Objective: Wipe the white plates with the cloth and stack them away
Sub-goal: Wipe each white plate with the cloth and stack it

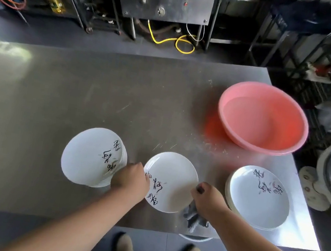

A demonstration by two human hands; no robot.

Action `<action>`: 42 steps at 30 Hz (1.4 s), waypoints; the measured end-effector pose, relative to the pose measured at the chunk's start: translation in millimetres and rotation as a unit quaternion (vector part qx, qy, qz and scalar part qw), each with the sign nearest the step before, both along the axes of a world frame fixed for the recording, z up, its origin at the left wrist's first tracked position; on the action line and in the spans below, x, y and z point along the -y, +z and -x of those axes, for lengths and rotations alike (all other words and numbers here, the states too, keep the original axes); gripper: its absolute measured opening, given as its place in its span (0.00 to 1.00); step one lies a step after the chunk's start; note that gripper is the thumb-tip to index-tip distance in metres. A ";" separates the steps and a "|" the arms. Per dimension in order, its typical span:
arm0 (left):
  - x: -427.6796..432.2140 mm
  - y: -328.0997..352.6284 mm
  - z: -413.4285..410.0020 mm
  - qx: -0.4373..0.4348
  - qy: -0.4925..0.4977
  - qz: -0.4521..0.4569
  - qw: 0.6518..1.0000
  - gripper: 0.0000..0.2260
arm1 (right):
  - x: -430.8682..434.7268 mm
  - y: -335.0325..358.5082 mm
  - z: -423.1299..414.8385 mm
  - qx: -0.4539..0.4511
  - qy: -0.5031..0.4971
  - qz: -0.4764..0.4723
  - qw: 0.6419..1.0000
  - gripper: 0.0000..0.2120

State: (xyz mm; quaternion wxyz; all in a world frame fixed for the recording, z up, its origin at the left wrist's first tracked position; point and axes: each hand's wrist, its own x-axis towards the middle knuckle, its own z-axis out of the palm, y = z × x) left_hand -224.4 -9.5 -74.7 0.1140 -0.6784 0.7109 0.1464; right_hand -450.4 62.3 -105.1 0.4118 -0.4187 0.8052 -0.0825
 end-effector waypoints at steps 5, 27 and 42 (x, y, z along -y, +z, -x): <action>-9.0 -36.8 4.4 -0.076 0.000 -0.055 0.996 0.09 | -3.1 -12.6 13.9 -0.033 -0.015 -0.021 0.999 0.08; -37.8 -118.7 -31.1 -0.113 -0.200 0.053 0.972 0.39 | 10.0 -31.4 -29.0 -0.116 0.215 0.148 0.958 0.26; -33.4 -128.0 -30.7 -0.092 -0.223 0.053 0.969 0.36 | -8.6 -49.9 -34.0 -0.176 0.515 0.069 0.836 0.41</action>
